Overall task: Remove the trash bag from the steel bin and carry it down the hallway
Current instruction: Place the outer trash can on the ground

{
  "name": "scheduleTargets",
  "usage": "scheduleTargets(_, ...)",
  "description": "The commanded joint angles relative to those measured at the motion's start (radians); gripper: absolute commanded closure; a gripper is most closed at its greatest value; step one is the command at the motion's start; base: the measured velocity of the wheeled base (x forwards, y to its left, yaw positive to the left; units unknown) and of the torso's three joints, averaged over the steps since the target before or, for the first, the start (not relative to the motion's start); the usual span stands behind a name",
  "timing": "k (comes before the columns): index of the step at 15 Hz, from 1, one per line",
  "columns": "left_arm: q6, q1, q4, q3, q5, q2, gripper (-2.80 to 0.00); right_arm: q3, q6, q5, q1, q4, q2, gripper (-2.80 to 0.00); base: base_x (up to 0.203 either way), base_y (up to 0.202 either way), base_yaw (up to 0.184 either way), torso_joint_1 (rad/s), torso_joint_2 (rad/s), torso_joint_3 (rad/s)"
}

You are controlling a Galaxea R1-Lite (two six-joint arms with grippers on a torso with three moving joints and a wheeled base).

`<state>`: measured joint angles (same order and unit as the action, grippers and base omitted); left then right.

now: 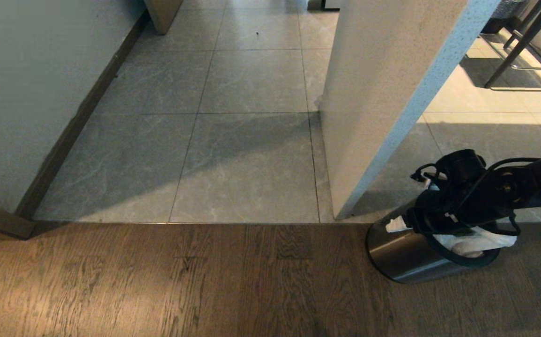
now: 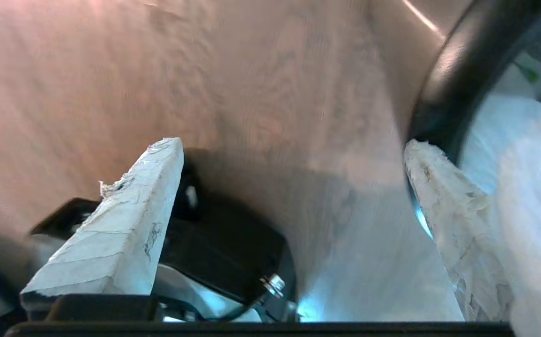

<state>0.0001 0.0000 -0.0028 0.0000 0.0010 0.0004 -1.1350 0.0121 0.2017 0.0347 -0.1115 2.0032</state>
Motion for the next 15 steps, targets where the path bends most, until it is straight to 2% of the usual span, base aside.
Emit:
scheduleTargets(1, 0.000, 0.000, 0.000, 0.000, 0.001, -0.002, 0.00, -0.018, 0.000, 0.003, -0.010, 0.001, 0.017, -2.80, 0.000, 0.000, 0.000, 0.000, 0.00, 0.000)
scheduleTargets(11, 0.000, 0.000, 0.000, 0.002, 0.001, -0.002, 0.00, -0.049, -0.009, 0.003, -0.038, -0.038, -0.002, -2.80, 0.000, 0.000, 0.000, 0.000, 0.00, 0.000)
scheduleTargets(15, 0.000, 0.000, 0.000, 0.001, 0.001, -0.002, 0.00, -0.075, -0.026, -0.027, -0.059, -0.036, 0.017, -2.80, 0.000, 0.000, 0.000, 0.000, 0.00, 0.000)
